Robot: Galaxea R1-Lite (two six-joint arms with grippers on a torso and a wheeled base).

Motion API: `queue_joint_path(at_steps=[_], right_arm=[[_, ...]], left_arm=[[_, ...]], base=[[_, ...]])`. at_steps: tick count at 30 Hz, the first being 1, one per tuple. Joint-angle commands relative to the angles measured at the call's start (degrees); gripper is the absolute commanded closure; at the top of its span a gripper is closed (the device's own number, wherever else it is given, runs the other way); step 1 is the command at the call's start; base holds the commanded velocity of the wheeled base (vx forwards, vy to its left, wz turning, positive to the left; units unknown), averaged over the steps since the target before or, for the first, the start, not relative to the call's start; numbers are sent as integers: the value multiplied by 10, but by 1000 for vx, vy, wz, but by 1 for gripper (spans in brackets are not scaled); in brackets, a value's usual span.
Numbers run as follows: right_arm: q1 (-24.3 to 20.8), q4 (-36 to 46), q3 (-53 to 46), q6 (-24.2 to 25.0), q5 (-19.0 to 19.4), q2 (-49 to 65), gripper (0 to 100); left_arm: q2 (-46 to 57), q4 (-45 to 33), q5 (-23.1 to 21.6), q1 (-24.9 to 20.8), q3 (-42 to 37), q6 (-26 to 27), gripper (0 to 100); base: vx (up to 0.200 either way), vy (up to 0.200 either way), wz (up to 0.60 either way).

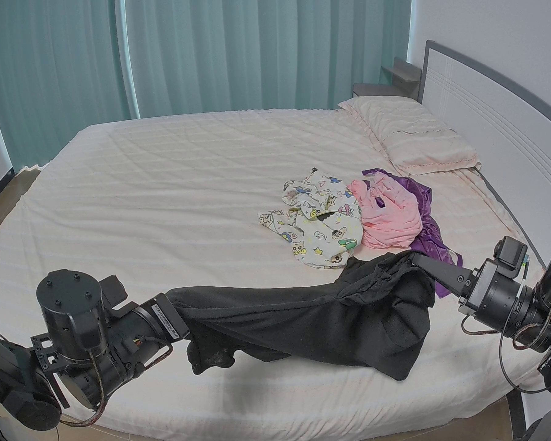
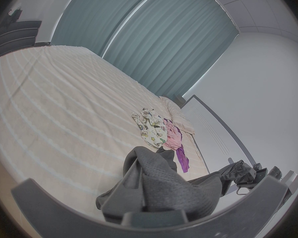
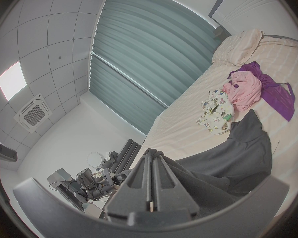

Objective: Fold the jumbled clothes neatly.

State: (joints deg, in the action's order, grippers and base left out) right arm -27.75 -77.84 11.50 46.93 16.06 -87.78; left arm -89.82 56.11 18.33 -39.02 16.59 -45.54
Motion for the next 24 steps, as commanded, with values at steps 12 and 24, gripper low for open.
queue_joint_path(at_steps=[12,24], right_arm=[[-1,0,0,0,-1,-3,100],[-13,-1,-4,-2,-1,2,100]], left_arm=[[1,0,0,0,-3,0,100],[6,0,0,0,-3,-1,100]], base=[[0,200,0],[0,200,0]])
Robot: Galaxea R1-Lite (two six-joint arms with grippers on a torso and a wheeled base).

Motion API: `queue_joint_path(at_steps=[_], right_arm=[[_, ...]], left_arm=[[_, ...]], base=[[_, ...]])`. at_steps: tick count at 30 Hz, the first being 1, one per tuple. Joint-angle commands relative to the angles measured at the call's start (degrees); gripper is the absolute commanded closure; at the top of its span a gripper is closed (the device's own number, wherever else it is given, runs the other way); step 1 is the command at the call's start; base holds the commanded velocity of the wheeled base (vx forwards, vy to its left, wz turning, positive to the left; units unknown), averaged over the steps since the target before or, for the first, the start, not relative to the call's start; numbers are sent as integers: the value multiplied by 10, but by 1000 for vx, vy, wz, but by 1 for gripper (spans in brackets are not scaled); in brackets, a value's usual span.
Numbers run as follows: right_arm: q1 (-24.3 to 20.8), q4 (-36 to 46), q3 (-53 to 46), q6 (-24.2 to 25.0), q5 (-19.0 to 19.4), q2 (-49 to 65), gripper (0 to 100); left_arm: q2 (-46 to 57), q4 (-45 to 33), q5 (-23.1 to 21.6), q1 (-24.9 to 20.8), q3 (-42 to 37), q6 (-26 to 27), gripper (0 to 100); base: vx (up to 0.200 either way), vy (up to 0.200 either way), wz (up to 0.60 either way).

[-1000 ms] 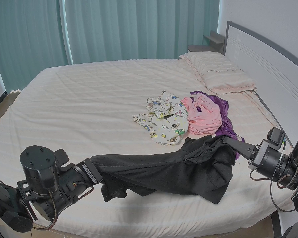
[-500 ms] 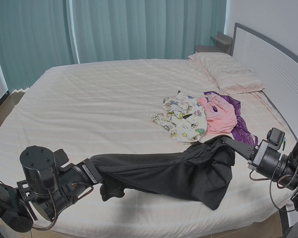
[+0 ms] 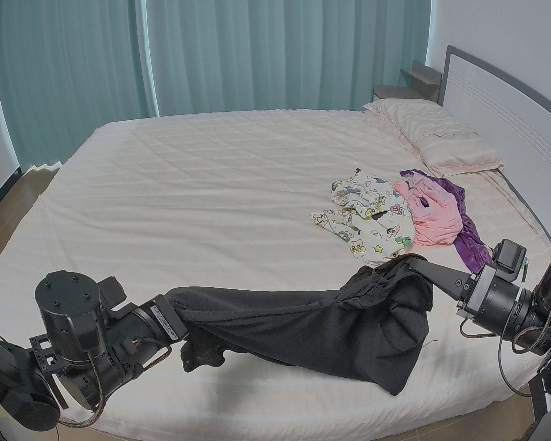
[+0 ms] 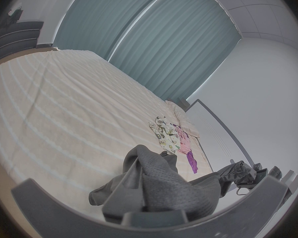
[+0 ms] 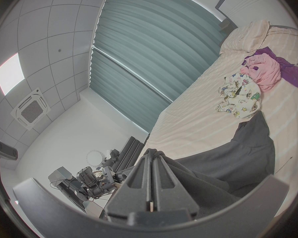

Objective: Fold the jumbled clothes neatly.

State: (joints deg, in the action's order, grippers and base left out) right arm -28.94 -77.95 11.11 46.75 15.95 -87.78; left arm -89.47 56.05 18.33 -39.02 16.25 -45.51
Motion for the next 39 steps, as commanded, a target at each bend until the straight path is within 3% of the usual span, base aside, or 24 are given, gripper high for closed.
queue_joint_path(at_steps=[1,24,33,39], right_arm=[[-2,0,0,0,0,2,100],[-10,-2,-5,-13,-1,5,100],[-1,1,-3,-20,1,18,100],[2,1,-28,-20,1,31,100]], left_arm=[[3,0,0,0,0,0,100],[2,0,0,0,-4,0,100],[3,1,-1,-5,-3,0,100],[3,2,-1,-27,-3,2,100]], base=[[0,200,0],[0,200,0],[0,0,0],[-200,0,0]])
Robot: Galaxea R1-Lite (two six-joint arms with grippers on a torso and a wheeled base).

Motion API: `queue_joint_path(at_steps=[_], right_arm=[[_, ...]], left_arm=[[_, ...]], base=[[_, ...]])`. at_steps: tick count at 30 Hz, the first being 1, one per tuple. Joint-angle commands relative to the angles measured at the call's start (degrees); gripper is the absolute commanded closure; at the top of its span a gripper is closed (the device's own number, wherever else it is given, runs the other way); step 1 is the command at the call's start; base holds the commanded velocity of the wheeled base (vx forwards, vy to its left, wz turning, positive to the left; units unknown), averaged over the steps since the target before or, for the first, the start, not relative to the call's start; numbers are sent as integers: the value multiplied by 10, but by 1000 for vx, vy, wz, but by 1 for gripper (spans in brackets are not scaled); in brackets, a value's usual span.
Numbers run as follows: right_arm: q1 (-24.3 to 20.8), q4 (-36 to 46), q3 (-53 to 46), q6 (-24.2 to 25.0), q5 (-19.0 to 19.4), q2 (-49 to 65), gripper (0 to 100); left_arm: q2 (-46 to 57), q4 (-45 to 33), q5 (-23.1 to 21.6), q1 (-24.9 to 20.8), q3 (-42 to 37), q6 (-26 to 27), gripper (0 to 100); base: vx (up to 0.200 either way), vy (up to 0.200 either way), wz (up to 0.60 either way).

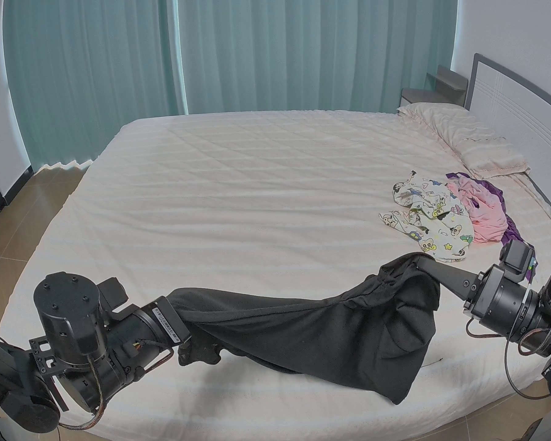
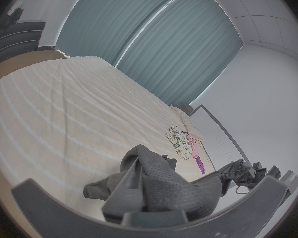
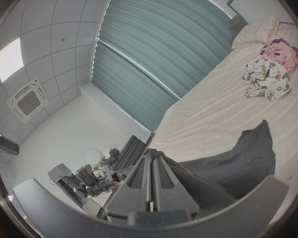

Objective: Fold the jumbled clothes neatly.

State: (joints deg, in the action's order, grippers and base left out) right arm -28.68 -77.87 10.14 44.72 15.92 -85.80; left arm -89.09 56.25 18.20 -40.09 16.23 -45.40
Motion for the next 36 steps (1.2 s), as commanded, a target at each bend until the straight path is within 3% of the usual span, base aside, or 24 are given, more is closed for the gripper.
queue_joint_path(at_steps=[1,9,15,16,18,20,24,29,31,36], right_arm=[[-1,-1,-28,0,1,14,100],[-8,-5,-79,1,10,86,100],[-20,10,-101,2,57,217,100],[-20,40,-99,1,70,275,100],[-20,40,-99,1,70,275,100],[-19,105,-68,5,102,369,100],[-16,209,23,23,105,443,100],[4,279,127,29,84,411,100],[45,278,187,43,75,343,100],[130,276,291,76,78,209,100]], left_arm=[[-1,0,1,-21,-4,0,100],[20,-1,5,-46,-13,1,100],[104,-2,6,-66,-35,2,100],[121,-3,6,-74,-38,4,100],[121,-3,6,-74,-38,4,100],[187,-11,6,-88,-42,17,100],[240,-42,6,-85,-30,39,100],[258,-64,14,-65,5,58,100],[252,-67,25,-39,33,58,100],[203,-67,26,-30,56,58,100]], base=[[-200,0,0],[-200,0,0],[-200,0,0],[-200,0,0],[-200,0,0],[-200,0,0],[-50,0,0],[0,0,0],[0,0,0],[0,0,0]])
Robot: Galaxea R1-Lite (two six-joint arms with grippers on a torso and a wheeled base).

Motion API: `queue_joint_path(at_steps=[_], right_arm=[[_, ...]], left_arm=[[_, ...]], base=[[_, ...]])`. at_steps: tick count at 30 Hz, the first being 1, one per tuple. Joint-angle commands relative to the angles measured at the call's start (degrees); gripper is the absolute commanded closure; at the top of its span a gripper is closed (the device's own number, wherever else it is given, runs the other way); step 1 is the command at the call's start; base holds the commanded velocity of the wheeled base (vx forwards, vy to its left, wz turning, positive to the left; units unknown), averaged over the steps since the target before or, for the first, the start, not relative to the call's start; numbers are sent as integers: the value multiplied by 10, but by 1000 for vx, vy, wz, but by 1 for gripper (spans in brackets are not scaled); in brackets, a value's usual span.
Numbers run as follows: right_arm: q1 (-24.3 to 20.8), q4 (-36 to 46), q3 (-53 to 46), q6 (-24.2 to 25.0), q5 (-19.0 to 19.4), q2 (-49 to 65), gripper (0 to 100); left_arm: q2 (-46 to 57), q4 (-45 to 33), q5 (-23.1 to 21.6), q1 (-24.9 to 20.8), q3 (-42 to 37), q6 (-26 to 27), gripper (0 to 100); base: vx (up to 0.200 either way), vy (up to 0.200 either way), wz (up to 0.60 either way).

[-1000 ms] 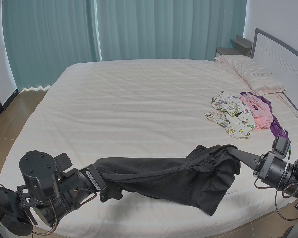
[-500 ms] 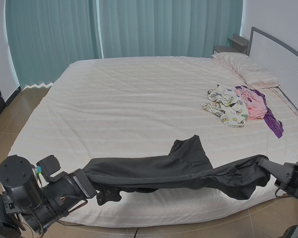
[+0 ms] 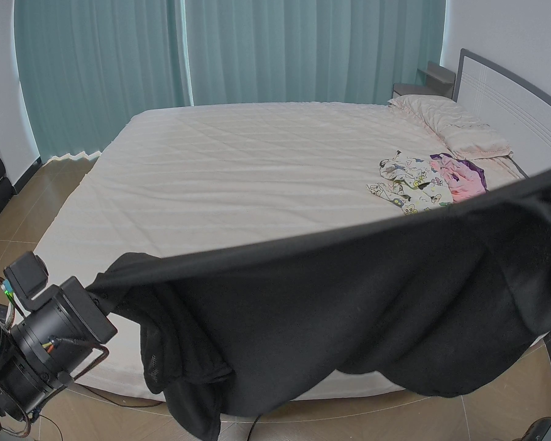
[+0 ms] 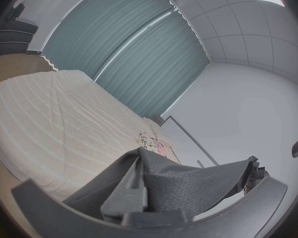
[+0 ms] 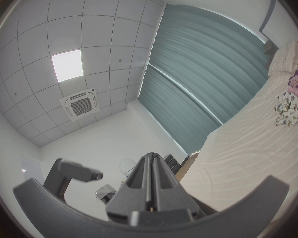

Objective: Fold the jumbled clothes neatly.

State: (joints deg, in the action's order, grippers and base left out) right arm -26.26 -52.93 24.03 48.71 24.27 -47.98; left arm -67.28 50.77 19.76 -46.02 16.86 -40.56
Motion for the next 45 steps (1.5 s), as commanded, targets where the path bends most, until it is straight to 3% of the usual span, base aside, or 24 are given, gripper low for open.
queue_joint_path(at_steps=[1,7,12,20,28,34,37,45], right_arm=[[107,25,159,36,-5,-188,100],[113,-23,168,22,-5,-308,100],[125,-80,193,16,-10,-394,100],[125,-81,262,15,-11,-465,100],[123,-79,292,13,-12,-485,100],[124,-79,307,11,-12,-530,100],[125,-79,324,10,-12,-563,100],[125,-78,342,9,-32,-630,100]], left_arm=[[-29,-12,11,31,49,8,100],[-129,-9,4,77,79,4,100],[-200,-9,-2,88,121,4,100],[-272,-9,-12,105,177,1,100],[-281,-11,-24,124,186,1,100],[-329,-11,-57,150,196,2,100],[-380,-12,-79,165,212,1,100],[-487,-12,-76,200,284,1,100]], base=[[0,0,0],[0,0,0],[120,0,0],[200,0,0],[200,0,0],[200,0,0],[200,0,0],[50,0,0]])
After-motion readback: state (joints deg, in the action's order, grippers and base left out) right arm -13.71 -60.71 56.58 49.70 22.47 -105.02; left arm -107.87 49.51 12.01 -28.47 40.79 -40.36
